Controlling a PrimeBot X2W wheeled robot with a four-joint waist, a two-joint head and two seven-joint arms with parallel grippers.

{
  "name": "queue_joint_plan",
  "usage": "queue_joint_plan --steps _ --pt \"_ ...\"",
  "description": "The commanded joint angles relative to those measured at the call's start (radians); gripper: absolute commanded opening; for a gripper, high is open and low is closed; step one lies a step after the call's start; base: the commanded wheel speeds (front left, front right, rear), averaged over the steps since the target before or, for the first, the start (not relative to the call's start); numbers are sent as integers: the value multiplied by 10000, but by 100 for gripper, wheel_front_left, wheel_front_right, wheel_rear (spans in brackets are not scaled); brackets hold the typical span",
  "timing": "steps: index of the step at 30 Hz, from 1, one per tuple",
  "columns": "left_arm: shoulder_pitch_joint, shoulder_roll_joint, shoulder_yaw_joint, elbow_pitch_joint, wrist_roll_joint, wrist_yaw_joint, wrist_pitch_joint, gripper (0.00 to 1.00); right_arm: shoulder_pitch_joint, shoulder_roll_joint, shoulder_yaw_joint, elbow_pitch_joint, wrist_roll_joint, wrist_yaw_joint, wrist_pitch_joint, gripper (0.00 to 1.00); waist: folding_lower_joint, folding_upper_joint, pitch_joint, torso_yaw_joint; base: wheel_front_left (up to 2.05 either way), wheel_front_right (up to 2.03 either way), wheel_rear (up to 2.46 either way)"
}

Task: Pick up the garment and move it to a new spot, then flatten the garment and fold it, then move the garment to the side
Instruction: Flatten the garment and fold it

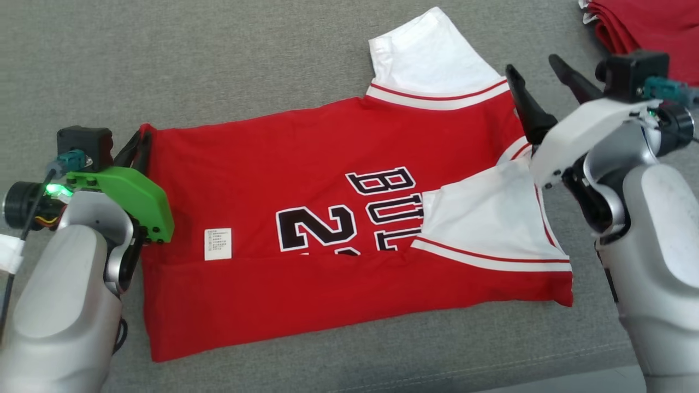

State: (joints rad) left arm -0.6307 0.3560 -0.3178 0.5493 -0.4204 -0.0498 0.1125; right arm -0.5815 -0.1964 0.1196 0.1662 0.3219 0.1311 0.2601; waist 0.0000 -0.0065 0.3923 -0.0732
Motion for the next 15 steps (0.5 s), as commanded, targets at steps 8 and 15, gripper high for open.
queue_joint_plan --steps 8,15 --pt "-229 -579 -353 -786 176 57 -812 0 -3187 -635 185 2813 -408 -8 1038 100 0 65 764 1379 0 0 0" --pt "-539 -978 -578 -1109 253 90 -1157 0 -5075 -876 358 4970 -794 -8 1985 100 0 65 1436 2080 0 0 0"
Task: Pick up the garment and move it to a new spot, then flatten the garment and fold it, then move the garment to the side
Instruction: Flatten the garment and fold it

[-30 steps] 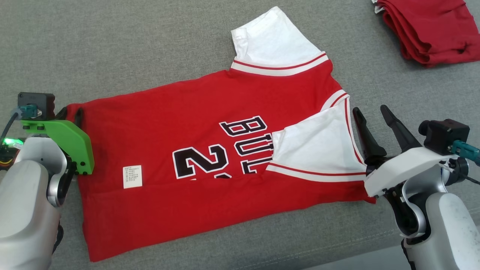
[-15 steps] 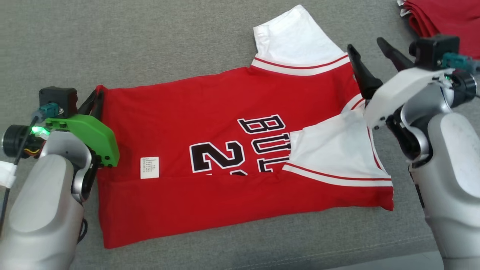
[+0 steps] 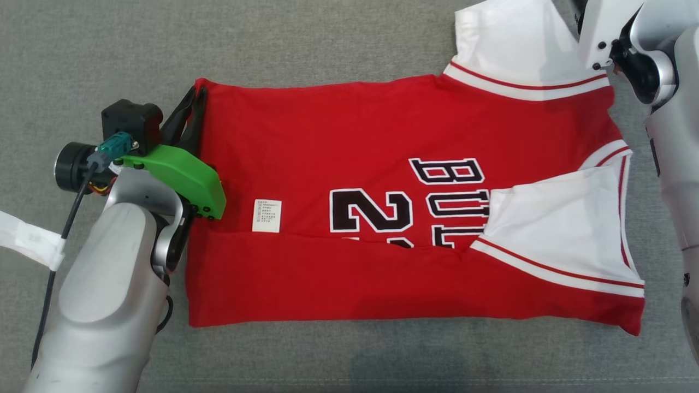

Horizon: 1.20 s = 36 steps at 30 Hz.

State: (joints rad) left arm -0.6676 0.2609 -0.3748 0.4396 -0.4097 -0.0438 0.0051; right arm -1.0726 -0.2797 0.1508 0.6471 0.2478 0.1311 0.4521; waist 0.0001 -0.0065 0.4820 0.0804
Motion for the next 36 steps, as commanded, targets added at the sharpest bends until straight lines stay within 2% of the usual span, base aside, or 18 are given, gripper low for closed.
queue_joint_plan --steps 1,11,12,13,14,16,17,18,19,28,36 --pt "-214 -68 -30 -8 140 24 -138 0 -328 -61 106 402 -84 -8 178 100 -1 65 595 599 0 0 0" --pt "-451 -299 -174 292 41 -53 -505 0 -1125 -124 583 2043 -149 -8 330 100 -1 65 864 849 0 0 0" --pt "-476 -314 -183 330 24 -63 -521 0 -1139 -110 615 2172 -136 -8 298 93 -1 65 881 858 0 0 0" --pt "-494 -326 -193 369 18 -74 -546 0 -1151 -95 644 2273 -127 -8 278 73 -1 65 890 865 0 0 0" --pt "-514 -329 -197 408 4 -63 -572 0 -1180 -60 693 2376 -111 -8 252 48 -1 65 895 867 0 0 0" --pt "-537 -314 -207 497 -20 -76 -615 0 -1215 -19 812 2578 -67 -8 227 33 -1 65 893 866 0 0 0" --pt "-551 -302 -210 549 -26 -83 -636 0 -1233 -17 865 2656 -51 -8 217 22 -1 65 888 862 0 0 0" --pt "-569 -293 -215 595 -34 -87 -666 0 -1257 -6 915 2727 -30 -10 187 6 -1 65 878 858 0 0 0" --pt "-587 -287 -219 638 -46 -90 -678 0 -1283 4 970 2793 1 -13 141 0 -1 65 865 851 0 0 0" --pt "-589 -129 -173 858 -91 -24 -875 0 -1553 107 1194 3084 141 -13 -613 0 -1 65 588 607 0 0 0" --pt "-151 230 -17 774 -247 79 -949 0 -1305 89 1440 2756 1136 -13 -1484 0 -1 65 -44 -52 0 0 0"
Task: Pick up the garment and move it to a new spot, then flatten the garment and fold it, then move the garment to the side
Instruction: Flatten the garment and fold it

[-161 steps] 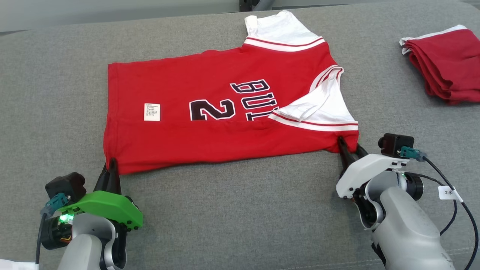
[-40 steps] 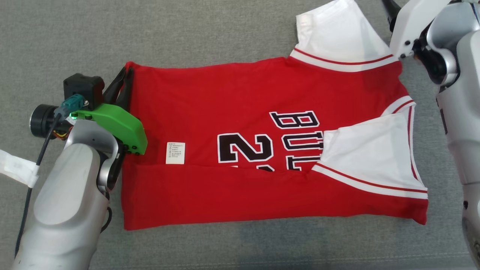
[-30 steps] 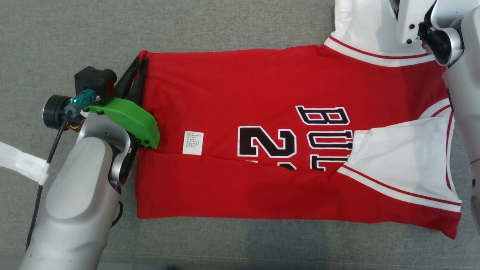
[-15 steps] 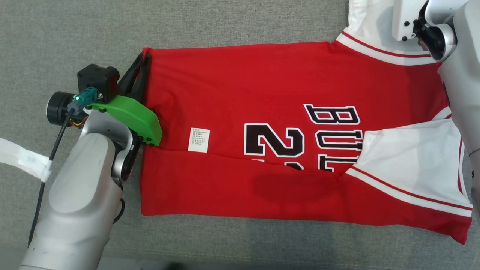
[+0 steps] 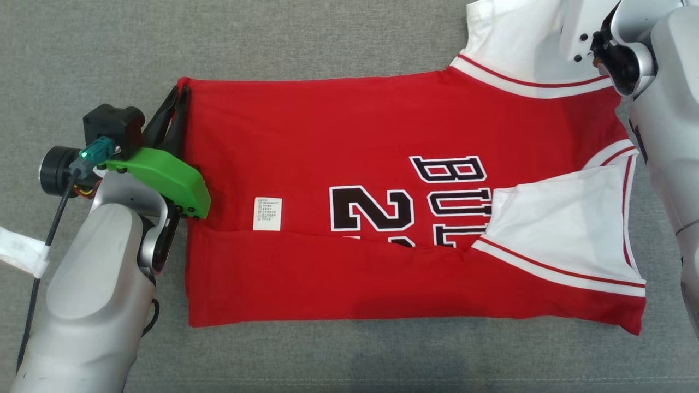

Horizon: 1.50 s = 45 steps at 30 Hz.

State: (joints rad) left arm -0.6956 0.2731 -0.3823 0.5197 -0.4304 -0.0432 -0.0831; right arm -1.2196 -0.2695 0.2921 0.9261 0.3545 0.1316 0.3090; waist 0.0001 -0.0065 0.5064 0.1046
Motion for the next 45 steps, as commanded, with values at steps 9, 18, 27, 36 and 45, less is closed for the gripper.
queue_joint_plan --steps 9,18,27,36,45 --pt "1087 698 242 -935 -205 294 107 0 1505 -671 1012 -1834 1779 -19 -686 0 -1 65 -1124 -1087 0 0 0" --pt "2671 1112 414 -2553 -473 755 364 0 3998 -1491 1433 -4312 3109 -19 -1253 0 -1 65 -1962 -1519 0 0 0" --pt "4590 1270 588 -3780 -834 1324 470 0 7435 -1640 504 -6641 3329 -17 -1935 0 -1 65 -2405 -1585 0 0 0" --pt "5616 1349 775 -3902 -1005 1714 304 0 9780 -952 -484 -8059 2774 -17 -1737 0 -1 65 -2530 -1719 0 0 0" --pt "6050 901 666 -3320 -1239 1750 -60 0 10531 -290 -816 -7904 2221 -17 -1936 0 -1 65 -2584 -1831 0 0 0"
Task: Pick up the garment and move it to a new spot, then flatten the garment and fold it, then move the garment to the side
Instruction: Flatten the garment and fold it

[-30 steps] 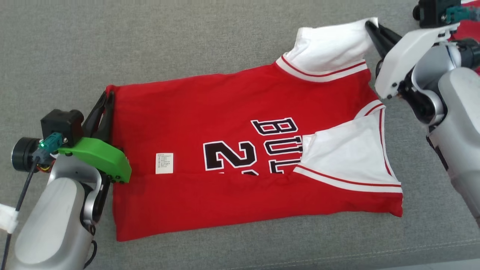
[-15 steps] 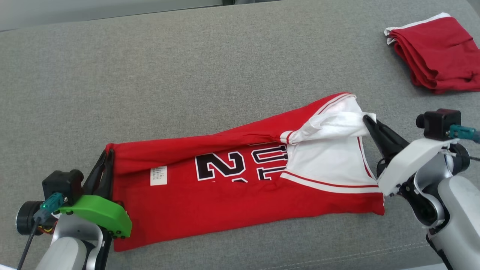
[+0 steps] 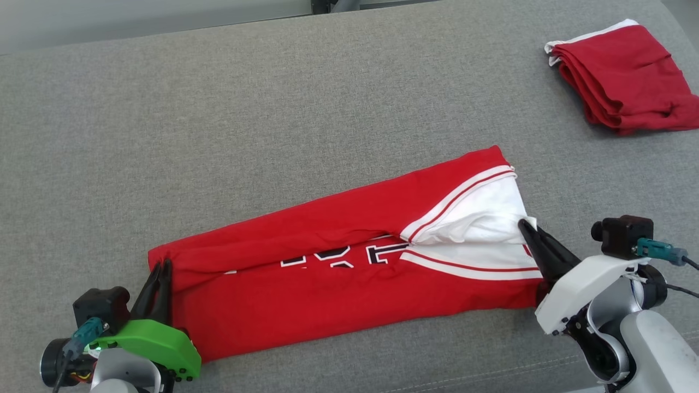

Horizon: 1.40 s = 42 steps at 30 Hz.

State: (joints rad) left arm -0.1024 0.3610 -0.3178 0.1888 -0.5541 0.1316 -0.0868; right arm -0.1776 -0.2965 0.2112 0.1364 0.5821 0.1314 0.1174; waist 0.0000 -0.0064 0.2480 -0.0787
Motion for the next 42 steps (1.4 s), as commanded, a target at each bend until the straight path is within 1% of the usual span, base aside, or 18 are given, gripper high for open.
queue_joint_plan --steps 1,4,5,6,7,8,9,17,24,29,36,42 --pt "137 -15 27 39 -37 -19 -86 0 135 6 -17 66 -107 -15 -90 0 0 64 -8 12 0 0 0" --pt "260 -174 103 94 -149 37 -361 0 302 151 -77 218 -75 -15 -372 0 0 64 -61 51 0 0 0" --pt "339 -208 144 90 -205 57 -479 3 392 157 -74 266 -70 -15 -454 0 0 64 -86 58 0 0 0" --pt "413 -248 197 86 -261 41 -631 19 474 187 -108 293 -69 -15 -559 16 0 64 -120 65 0 0 0" --pt "506 -325 276 67 -366 46 -782 42 565 254 -189 324 -19 -15 -660 35 0 64 -155 67 0 0 0" --pt "621 -384 327 45 -444 40 -909 87 661 279 -216 338 2 -15 -746 57 0 64 -186 64 0 0 0" --pt "743 -436 386 26 -516 35 -1023 100 762 299 -279 362 18 -15 -850 100 0 64 -227 62 0 0 0" --pt "1644 -743 659 -574 -790 163 -1478 100 1430 435 -782 574 -169 -14 -1206 100 0 64 -591 15 0 0 0" --pt "2019 -763 1002 -1362 -466 468 -1697 100 1777 550 -1375 531 -507 -14 -1370 100 0 64 -1039 53 0 0 0" --pt "1996 -780 963 -1671 -216 630 -1711 100 1903 645 -1739 322 -733 -14 -1379 100 0 64 -1386 68 0 0 0" --pt "1710 -858 832 -1756 48 740 -1737 100 1583 683 -1883 200 -1030 -12 -1214 100 0 64 -1698 161 0 0 0" --pt "1671 -1037 680 -1688 133 777 -1753 100 904 706 -1774 799 -1088 -12 -1093 100 0 64 -1883 432 0 0 0"
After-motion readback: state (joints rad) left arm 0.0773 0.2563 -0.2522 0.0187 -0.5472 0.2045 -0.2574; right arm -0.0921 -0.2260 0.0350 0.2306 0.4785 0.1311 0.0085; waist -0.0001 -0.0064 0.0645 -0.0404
